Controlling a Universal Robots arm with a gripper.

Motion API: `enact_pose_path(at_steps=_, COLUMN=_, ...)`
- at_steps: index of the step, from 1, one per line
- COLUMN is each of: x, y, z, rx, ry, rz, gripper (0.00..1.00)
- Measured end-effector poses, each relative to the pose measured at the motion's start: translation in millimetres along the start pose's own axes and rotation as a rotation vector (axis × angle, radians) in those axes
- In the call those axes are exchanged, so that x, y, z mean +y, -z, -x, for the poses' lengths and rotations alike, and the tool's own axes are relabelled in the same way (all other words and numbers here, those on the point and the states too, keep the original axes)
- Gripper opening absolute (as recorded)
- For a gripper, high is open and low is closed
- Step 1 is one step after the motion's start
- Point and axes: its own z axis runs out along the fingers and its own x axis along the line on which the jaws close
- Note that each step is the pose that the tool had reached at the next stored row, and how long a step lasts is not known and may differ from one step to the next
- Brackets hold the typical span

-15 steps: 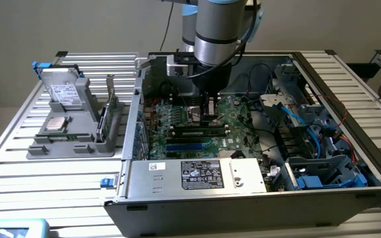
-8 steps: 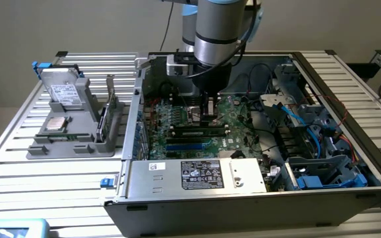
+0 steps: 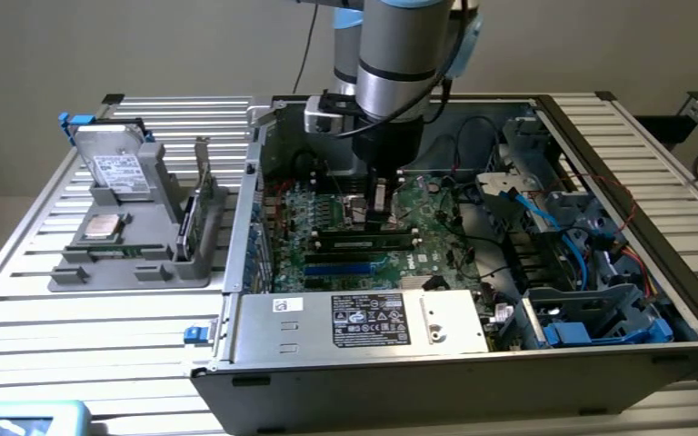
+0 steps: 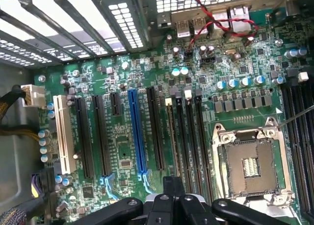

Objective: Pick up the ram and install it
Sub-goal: 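Press down the ram until it locks into place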

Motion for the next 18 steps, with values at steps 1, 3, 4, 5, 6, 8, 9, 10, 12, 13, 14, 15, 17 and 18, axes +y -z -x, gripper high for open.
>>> enact_pose_path(at_steps=1, x=0.0, y=0.0, z=0.0, rx=-0.0005, ry=-0.016, rz=0.0010, gripper=0.11)
enact_pose_path(at_steps=3, x=0.0, y=0.0, z=0.0, rx=-0.0016, ry=-0.048, rz=0.0030, gripper=0.11)
enact_pose_path(at_steps=4, x=0.0, y=0.0, z=0.0, rx=-0.0020, ry=-0.063, rz=0.0039, gripper=0.11)
enact_pose_path(at_steps=5, x=0.0, y=0.0, z=0.0, rx=-0.0025, ry=-0.079, rz=0.0049, gripper=0.11)
enact_pose_path(at_steps=6, x=0.0, y=0.0, z=0.0, rx=-0.0030, ry=-0.094, rz=0.0058, gripper=0.11)
enact_pose_path(at_steps=8, x=0.0, y=-0.1, z=0.0, rx=-0.0041, ry=-0.125, rz=0.0078, gripper=0.11)
enact_pose_path(at_steps=9, x=0.0, y=-0.1, z=0.0, rx=-0.0046, ry=-0.141, rz=0.0088, gripper=0.11)
enact_pose_path(at_steps=10, x=0.0, y=-0.1, z=0.0, rx=-0.0051, ry=-0.156, rz=0.0097, gripper=0.11)
enact_pose_path(at_steps=12, x=0.0, y=-0.1, z=0.0, rx=-0.0061, ry=-0.187, rz=0.0117, gripper=0.11)
enact_pose_path(at_steps=13, x=0.0, y=-0.1, z=0.0, rx=-0.0067, ry=-0.204, rz=0.0127, gripper=0.11)
enact_pose_path(at_steps=14, x=0.0, y=-0.2, z=0.0, rx=-0.0072, ry=-0.220, rz=0.0137, gripper=0.11)
enact_pose_path(at_steps=15, x=0.0, y=-0.2, z=0.0, rx=-0.0076, ry=-0.235, rz=0.0147, gripper=0.11)
enact_pose_path(at_steps=17, x=0.0, y=-0.2, z=0.0, rx=-0.0087, ry=-0.267, rz=0.0166, gripper=0.11)
enact_pose_path(at_steps=18, x=0.0, y=-0.3, z=0.0, rx=-0.0092, ry=-0.283, rz=0.0176, gripper=0.11)
